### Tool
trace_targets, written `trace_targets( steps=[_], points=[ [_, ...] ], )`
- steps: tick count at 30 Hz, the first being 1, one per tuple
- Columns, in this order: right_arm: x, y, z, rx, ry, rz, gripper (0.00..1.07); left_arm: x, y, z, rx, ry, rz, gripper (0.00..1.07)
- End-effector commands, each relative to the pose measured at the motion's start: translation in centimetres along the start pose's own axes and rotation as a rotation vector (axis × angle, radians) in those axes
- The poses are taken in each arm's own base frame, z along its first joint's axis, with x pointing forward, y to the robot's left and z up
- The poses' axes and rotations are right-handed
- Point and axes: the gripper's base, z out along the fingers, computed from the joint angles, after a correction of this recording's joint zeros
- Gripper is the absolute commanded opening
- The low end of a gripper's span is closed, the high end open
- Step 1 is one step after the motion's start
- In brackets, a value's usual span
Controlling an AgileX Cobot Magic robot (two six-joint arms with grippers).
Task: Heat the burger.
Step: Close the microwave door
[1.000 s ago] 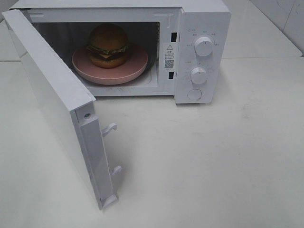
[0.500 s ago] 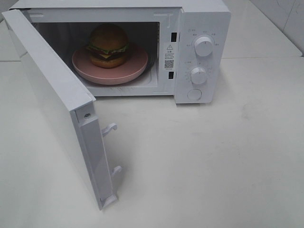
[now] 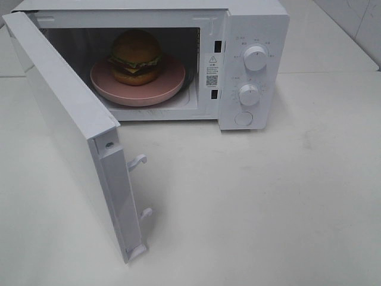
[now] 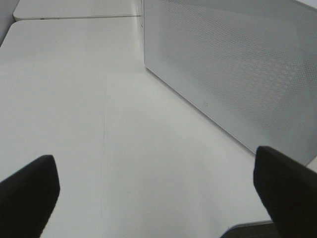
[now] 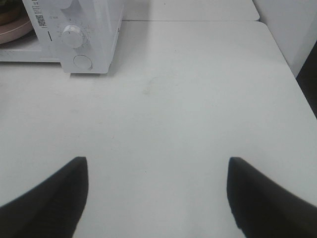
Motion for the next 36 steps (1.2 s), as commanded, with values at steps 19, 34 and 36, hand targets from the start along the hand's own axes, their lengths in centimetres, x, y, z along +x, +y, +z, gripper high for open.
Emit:
trace_targets(
  steps=[19, 34, 36],
  points=[
    [0.3, 0.0, -0.3, 0.000, -0.027, -0.001, 0.75, -2.7, 0.1, 0.8, 0.000, -0.039, -0.052, 0.49],
    [0.3, 0.0, -0.3, 0.000, -0.027, -0.001, 0.75, -5.9, 1.1, 6.0, -0.026, -0.113, -0.025, 0.00],
    [0.3, 0.0, -0.3, 0.000, -0.027, -0.001, 0.75, -5.6, 1.3, 7.6, -0.030, -0.151, -0.008, 0.00]
  ],
)
